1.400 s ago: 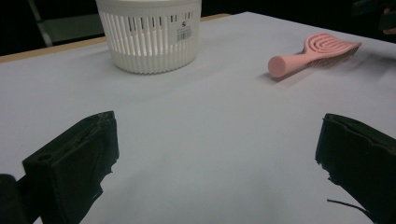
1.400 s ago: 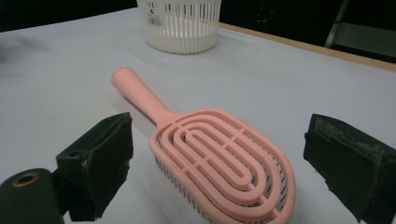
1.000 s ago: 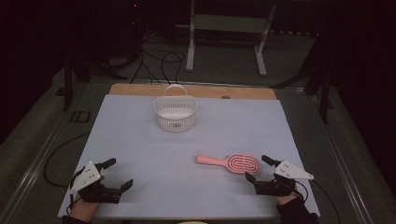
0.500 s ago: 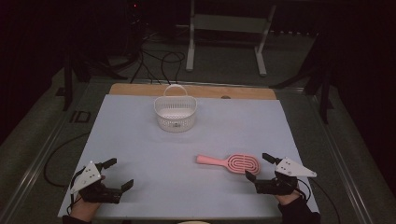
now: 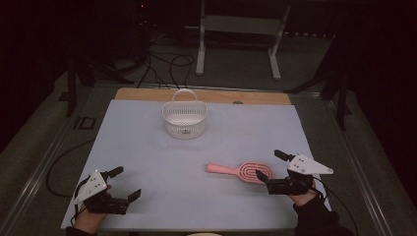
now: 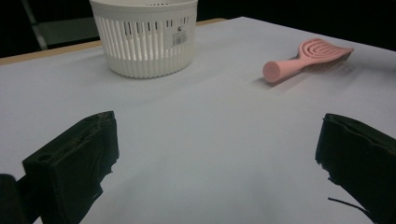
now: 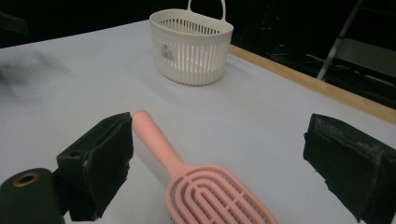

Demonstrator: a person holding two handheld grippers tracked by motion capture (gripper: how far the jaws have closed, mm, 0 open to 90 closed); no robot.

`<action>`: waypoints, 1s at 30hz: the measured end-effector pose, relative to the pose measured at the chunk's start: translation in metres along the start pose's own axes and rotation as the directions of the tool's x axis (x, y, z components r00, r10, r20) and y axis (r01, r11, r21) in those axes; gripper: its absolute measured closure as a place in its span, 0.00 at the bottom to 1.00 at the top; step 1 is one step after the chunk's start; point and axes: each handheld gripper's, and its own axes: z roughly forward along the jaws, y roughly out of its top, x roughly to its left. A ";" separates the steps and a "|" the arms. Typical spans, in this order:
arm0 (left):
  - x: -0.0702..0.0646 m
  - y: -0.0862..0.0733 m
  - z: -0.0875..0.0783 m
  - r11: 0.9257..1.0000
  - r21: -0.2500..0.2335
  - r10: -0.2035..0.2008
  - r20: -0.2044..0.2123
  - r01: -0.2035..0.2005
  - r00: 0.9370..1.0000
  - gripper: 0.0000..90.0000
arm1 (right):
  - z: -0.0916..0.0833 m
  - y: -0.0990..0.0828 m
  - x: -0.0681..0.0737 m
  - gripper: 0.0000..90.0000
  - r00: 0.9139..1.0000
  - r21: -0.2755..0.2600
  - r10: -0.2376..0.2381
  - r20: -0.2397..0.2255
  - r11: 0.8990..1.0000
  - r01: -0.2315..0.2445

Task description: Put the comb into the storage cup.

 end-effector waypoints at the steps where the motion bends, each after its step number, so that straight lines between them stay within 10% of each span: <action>1: 0.000 0.000 0.000 1.000 0.000 0.000 0.000 0.000 1.000 0.00 | 0.001 0.003 0.000 0.10 1.000 -0.001 -0.004 -0.002 1.000 0.004; 30: -0.001 0.000 0.000 1.000 0.000 0.004 0.007 -0.004 1.000 0.00 | 0.068 0.055 0.014 0.10 0.991 0.028 -0.088 -0.104 0.995 0.092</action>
